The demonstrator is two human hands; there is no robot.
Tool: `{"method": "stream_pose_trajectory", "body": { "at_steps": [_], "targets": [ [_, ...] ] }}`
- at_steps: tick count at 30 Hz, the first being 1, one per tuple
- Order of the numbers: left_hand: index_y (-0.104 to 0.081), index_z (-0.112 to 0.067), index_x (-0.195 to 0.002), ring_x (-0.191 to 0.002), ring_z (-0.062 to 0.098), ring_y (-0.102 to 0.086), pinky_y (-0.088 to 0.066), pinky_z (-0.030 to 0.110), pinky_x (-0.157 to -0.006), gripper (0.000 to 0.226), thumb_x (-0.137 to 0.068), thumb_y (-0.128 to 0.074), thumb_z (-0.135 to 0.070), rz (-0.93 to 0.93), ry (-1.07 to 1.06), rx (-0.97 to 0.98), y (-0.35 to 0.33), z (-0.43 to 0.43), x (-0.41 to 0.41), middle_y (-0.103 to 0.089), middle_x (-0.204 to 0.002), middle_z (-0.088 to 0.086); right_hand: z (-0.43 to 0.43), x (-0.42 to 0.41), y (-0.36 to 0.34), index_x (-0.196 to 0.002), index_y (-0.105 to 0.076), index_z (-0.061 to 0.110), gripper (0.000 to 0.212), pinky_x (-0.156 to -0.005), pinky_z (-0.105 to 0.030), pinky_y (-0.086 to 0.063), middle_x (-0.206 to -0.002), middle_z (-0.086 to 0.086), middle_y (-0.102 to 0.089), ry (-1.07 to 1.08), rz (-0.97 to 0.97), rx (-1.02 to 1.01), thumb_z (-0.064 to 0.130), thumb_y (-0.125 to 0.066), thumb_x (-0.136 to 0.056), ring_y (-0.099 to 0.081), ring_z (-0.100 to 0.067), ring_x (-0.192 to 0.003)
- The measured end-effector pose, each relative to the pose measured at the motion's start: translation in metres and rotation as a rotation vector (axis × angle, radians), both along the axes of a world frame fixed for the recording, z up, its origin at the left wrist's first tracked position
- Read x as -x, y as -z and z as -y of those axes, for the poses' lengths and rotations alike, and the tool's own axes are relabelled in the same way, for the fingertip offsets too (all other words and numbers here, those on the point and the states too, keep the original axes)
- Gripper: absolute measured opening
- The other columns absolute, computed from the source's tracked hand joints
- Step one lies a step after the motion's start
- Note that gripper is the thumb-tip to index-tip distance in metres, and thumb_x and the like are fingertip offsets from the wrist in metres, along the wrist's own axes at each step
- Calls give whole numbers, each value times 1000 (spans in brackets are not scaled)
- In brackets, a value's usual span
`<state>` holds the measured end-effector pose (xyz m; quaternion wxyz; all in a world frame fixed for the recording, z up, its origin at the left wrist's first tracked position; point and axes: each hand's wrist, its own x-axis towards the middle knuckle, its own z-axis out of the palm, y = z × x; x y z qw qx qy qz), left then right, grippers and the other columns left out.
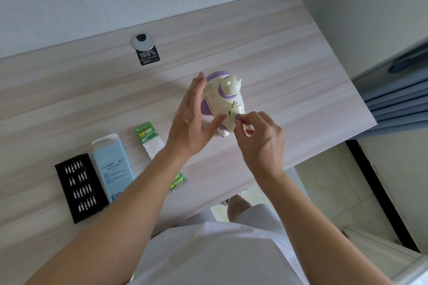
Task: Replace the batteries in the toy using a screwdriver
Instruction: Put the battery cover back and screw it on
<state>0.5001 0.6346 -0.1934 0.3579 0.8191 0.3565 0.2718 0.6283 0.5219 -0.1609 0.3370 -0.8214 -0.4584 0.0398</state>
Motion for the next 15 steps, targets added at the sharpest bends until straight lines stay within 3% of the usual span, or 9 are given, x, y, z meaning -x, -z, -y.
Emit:
{"method": "stream_pose_trajectory", "body": {
  "at_steps": [3,6,8,12,15],
  "targets": [
    [-18,-5,-158,-154,19,-14,-14,19,-122,90,-92,-58,-52,-33,60,28,-3,-17,-4,-18,-166,7,-1,2,0,-85,-69,11,11,-51,-40,-52,-77,-4,-63,-20,0,-15,21,-67,-90,-63,-31,-60],
    [-20,-7,-157,-155,19,-12,-16,-2,-108,83,-94,-60,-43,-48,149,53,-4,-24,-9,-18,-166,4,-2,5,1,-87,-69,11,14,-53,-39,-51,-79,-4,-62,-42,7,-8,24,-67,-91,-64,-29,-65],
    [-25,-6,-156,-155,20,-12,-19,-6,-102,78,-95,-60,-39,-36,177,82,-3,-25,-10,-21,-165,4,-4,6,3,-87,-69,11,15,-54,-38,-50,-79,-4,-61,-40,9,-2,25,-68,-92,-64,-28,-68],
    [-31,-7,-153,-154,18,-16,-17,14,-119,71,-96,-53,-42,5,171,118,3,-29,-9,-26,-163,2,-6,9,5,-86,-69,13,14,-56,-31,-45,-78,-2,-58,-23,16,-5,25,-68,-91,-61,-25,-71],
    [-33,-7,-152,-153,17,-20,-19,19,-120,71,-95,-54,-43,17,165,134,6,-30,-9,-28,-162,3,-6,10,5,-84,-69,12,13,-57,-27,-39,-76,-2,-57,-10,22,-13,23,-69,-91,-58,-24,-70]
  ]
}}
